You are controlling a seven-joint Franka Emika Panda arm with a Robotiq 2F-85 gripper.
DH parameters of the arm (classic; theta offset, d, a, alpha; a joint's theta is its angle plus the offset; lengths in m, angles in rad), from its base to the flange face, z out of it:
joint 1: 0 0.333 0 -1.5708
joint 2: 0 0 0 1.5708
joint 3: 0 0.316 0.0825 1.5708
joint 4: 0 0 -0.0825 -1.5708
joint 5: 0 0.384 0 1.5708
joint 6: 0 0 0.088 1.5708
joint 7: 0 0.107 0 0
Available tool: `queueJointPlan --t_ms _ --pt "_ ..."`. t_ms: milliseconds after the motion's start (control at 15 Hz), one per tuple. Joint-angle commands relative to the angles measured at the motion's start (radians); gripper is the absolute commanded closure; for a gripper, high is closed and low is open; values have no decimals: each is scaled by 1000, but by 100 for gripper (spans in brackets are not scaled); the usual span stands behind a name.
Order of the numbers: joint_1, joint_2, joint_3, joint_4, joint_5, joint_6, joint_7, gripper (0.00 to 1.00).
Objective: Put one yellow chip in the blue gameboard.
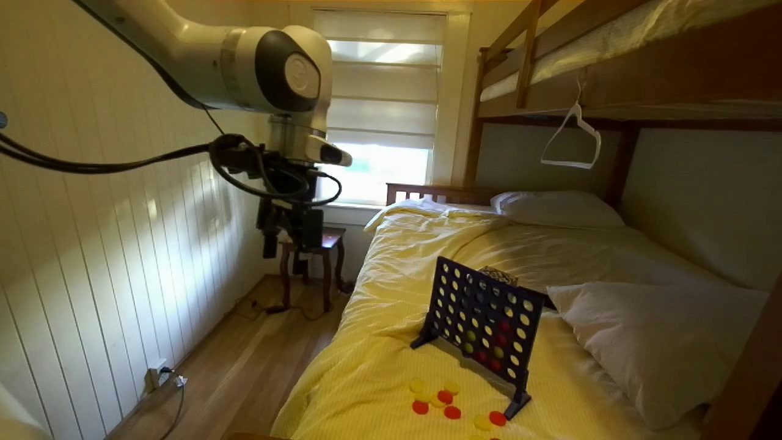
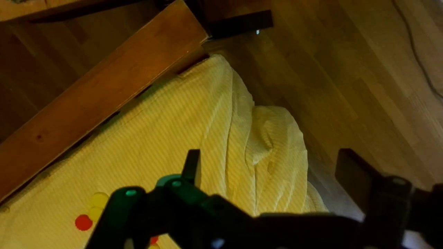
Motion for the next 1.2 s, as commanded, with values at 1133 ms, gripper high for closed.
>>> queueJointPlan --t_ms 1133 --pt "-147 329 -297 -20 23 310 -282 0"
